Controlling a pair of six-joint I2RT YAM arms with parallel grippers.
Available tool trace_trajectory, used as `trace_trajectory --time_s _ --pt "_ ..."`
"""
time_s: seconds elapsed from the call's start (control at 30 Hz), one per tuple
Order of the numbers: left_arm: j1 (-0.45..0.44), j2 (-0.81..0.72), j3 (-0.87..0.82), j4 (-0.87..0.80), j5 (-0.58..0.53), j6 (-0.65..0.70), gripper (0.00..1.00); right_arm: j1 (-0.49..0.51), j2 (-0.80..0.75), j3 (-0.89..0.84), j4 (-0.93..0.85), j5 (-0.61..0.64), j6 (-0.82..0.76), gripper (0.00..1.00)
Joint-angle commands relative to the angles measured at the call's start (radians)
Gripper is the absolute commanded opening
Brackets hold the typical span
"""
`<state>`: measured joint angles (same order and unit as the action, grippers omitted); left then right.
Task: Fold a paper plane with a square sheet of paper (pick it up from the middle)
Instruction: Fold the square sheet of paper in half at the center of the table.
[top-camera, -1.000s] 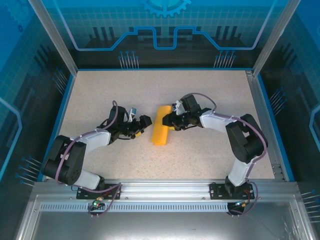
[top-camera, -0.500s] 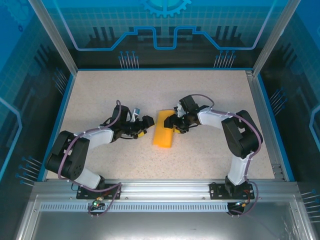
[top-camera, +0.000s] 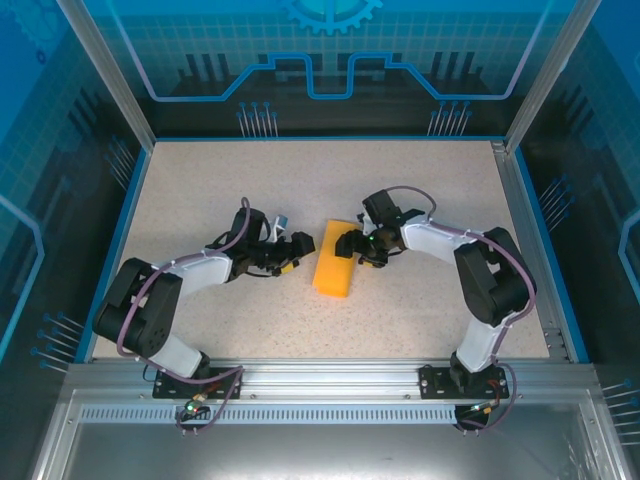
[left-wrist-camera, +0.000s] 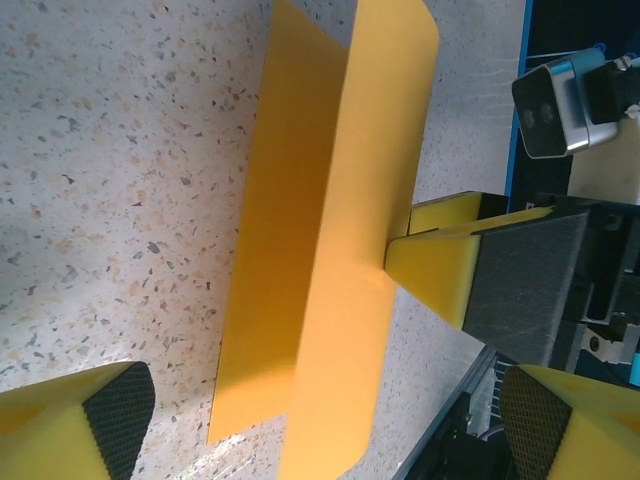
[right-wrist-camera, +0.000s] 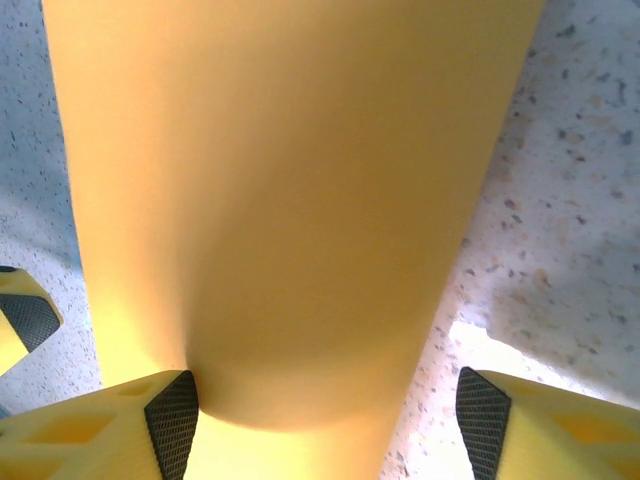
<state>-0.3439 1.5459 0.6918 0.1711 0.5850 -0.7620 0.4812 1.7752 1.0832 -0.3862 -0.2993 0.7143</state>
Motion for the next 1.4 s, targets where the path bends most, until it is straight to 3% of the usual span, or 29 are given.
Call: trace_trajectory --time_s 0.0,0.23,0.4,0.7,0.87,1.07,1.37 --pt "-0.014 0.018 0.034 -0.03 0.024 0.031 0.93 -0.024 -0.038 -0.034 0.008 -0.008 0.007 0.7" --pt "-0.036 0.071 0.067 -0.027 0.036 0.024 0.88 -0.027 -0.013 -0.045 0.039 -0.032 0.029 0.68" --pt "-0.059 0.122 0.104 -0.03 0.051 0.024 0.71 -0.035 -0.016 -0.069 0.075 -0.035 0.054 0.68" --pt "-0.08 0.209 0.155 -0.02 0.077 0.018 0.62 -0.06 -0.039 -0.107 0.107 -0.066 0.067 0.68" --pt "-0.098 0.253 0.189 -0.018 0.101 0.019 0.5 -0.062 -0.046 -0.123 0.126 -0.089 0.066 0.68" --pt "-0.103 0.278 0.198 -0.014 0.108 0.018 0.49 -0.072 -0.057 -0.144 0.155 -0.113 0.075 0.68" --pt "-0.104 0.29 0.195 0.007 0.122 0.012 0.35 -0.079 -0.068 -0.155 0.156 -0.122 0.077 0.68"
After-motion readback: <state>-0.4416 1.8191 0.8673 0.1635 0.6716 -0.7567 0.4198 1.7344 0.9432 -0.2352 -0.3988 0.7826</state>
